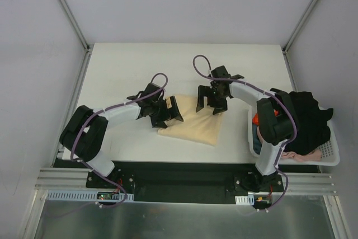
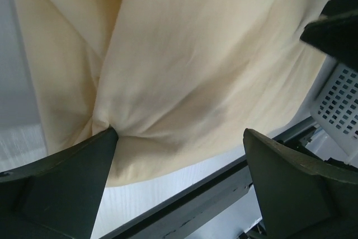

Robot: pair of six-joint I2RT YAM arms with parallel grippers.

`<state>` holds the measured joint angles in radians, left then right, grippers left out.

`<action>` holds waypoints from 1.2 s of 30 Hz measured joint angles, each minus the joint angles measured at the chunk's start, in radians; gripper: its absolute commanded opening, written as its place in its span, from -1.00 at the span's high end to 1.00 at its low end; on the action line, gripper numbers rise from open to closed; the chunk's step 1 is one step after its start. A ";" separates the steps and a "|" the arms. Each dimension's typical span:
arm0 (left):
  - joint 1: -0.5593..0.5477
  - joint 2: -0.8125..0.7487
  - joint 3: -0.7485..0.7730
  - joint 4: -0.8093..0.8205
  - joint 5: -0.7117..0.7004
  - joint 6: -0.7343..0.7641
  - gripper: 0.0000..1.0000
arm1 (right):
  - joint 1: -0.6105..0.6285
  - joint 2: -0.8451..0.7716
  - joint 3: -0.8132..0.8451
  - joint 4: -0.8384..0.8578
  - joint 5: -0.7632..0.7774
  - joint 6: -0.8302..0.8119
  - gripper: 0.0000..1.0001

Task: Fold and stack the t-shirts
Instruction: Put the neatly folded tshirt into the corner of the board with the left arm

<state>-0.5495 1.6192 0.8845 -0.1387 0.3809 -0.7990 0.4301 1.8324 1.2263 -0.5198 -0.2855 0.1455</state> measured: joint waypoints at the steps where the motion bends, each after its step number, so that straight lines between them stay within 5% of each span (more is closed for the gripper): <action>1: -0.006 -0.017 -0.016 0.002 -0.008 -0.006 -0.99 | 0.004 0.016 0.027 -0.005 0.015 -0.013 -0.93; 11: -0.034 -0.173 -0.069 -0.073 -0.114 -0.014 -0.99 | 0.087 -0.078 0.096 -0.060 0.149 -0.126 -0.93; 18: -0.032 -0.215 0.014 -0.202 -0.320 0.037 -0.99 | 0.096 -0.526 -0.106 -0.035 0.236 -0.116 -0.93; 24: -0.031 -0.058 0.148 -0.243 -0.399 0.097 -0.94 | 0.096 -0.934 -0.289 -0.043 0.315 -0.093 -0.93; 28: -0.031 0.081 0.217 -0.266 -0.430 0.116 -0.60 | 0.096 -1.058 -0.307 -0.095 0.364 -0.089 -0.93; 32: -0.031 0.175 0.261 -0.282 -0.447 0.130 -0.05 | 0.096 -1.138 -0.308 -0.141 0.401 -0.091 -0.93; 35: -0.032 0.210 0.303 -0.298 -0.447 0.138 0.97 | 0.096 -1.181 -0.319 -0.164 0.428 -0.094 -0.93; 36: -0.032 0.217 0.312 -0.298 -0.453 0.136 1.00 | 0.096 -1.189 -0.325 -0.171 0.436 -0.095 -0.93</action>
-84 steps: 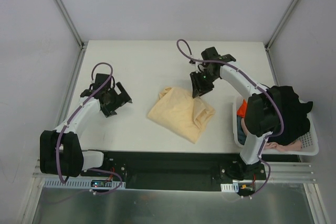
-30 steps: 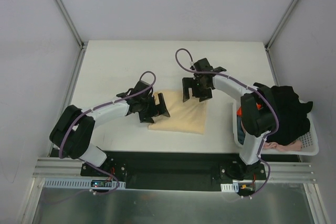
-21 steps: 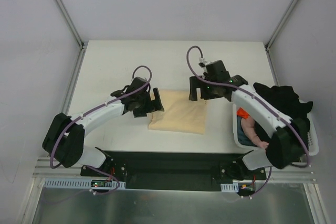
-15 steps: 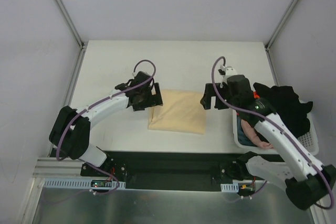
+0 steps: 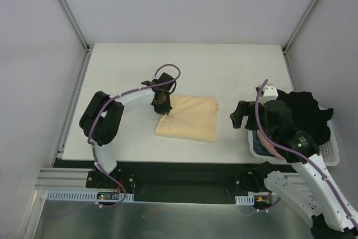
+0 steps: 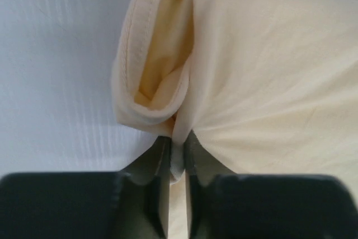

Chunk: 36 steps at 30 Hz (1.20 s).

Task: Fold and stack the t-shirts
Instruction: Put the neatly folded tshirt into the corner of the board with the left arm

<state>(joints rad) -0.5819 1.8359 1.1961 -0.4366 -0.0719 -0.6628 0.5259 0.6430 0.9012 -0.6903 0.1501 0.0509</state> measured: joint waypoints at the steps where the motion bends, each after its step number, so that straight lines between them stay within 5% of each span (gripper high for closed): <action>1: 0.000 0.005 0.010 -0.005 -0.008 0.005 1.00 | 0.000 -0.004 -0.007 -0.005 0.008 0.000 -0.93; 12: 0.044 -0.137 -0.118 -0.104 -0.321 0.030 1.00 | 0.000 0.005 -0.075 -0.019 0.085 -0.026 -0.93; 22: 0.360 -0.405 -0.320 -0.204 -0.592 0.102 1.00 | -0.005 0.104 -0.126 0.104 0.061 -0.071 -0.93; 28: 0.418 -0.287 -0.271 -0.212 -0.906 0.143 1.00 | -0.028 0.100 -0.151 0.141 0.027 -0.080 -0.93; 36: 0.547 -0.050 -0.150 -0.178 -1.045 0.172 1.00 | -0.055 0.047 -0.179 0.165 0.001 -0.082 -0.93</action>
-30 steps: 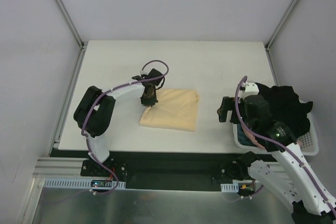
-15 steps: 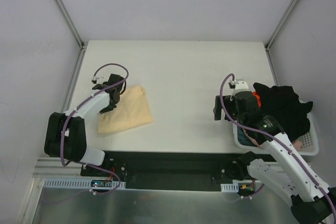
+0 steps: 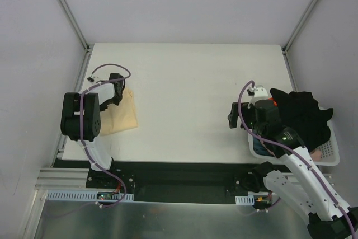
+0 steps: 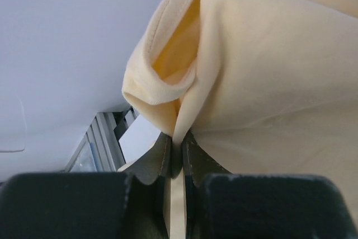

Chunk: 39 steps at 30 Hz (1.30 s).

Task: Fold and stack the t-shirts
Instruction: Put the neatly folded tshirt into the corner of the board with the left arm

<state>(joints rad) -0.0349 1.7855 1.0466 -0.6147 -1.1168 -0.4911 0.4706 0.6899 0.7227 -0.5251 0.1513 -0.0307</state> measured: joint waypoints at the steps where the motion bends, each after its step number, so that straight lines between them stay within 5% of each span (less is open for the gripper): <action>1: 0.013 0.007 0.000 0.027 0.005 0.026 1.00 | -0.002 -0.001 0.000 0.002 -0.005 0.000 -0.93; 14: 0.102 0.017 -0.032 0.444 0.195 0.510 0.97 | -0.012 -0.053 -0.018 0.014 -0.017 0.000 -0.93; 17: 0.131 0.035 -0.031 0.486 0.234 0.567 0.68 | -0.014 -0.056 -0.018 0.014 -0.016 0.000 -0.93; 19: 0.155 0.048 -0.025 0.495 0.253 0.597 0.18 | -0.014 -0.057 -0.018 0.014 -0.016 0.000 -0.93; 21: 0.168 0.061 -0.012 0.500 0.253 0.625 0.04 | -0.014 -0.057 -0.018 0.013 -0.015 0.000 -0.93; 23: 0.175 0.075 0.013 0.505 0.242 0.650 -0.45 | -0.015 -0.054 -0.018 0.013 -0.012 0.001 -0.93; 25: 0.176 0.079 0.036 0.506 0.231 0.674 -0.63 | -0.015 -0.045 -0.018 0.013 -0.010 0.001 -0.93; 26: 0.176 0.079 0.051 0.508 0.223 0.681 -0.87 | -0.015 -0.039 -0.018 0.013 -0.009 0.001 -0.93; 35: 0.158 -0.089 0.055 0.517 0.296 0.628 -0.99 | -0.015 -0.030 -0.018 0.013 -0.010 0.004 -0.93; 39: 0.034 -0.248 0.059 0.472 0.346 0.552 -0.99 | -0.015 -0.027 -0.018 0.013 -0.005 0.012 -0.93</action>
<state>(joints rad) -0.0010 1.5379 1.1057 -0.1432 -0.7712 0.0608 0.4553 0.6624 0.7052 -0.5121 0.1463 -0.0189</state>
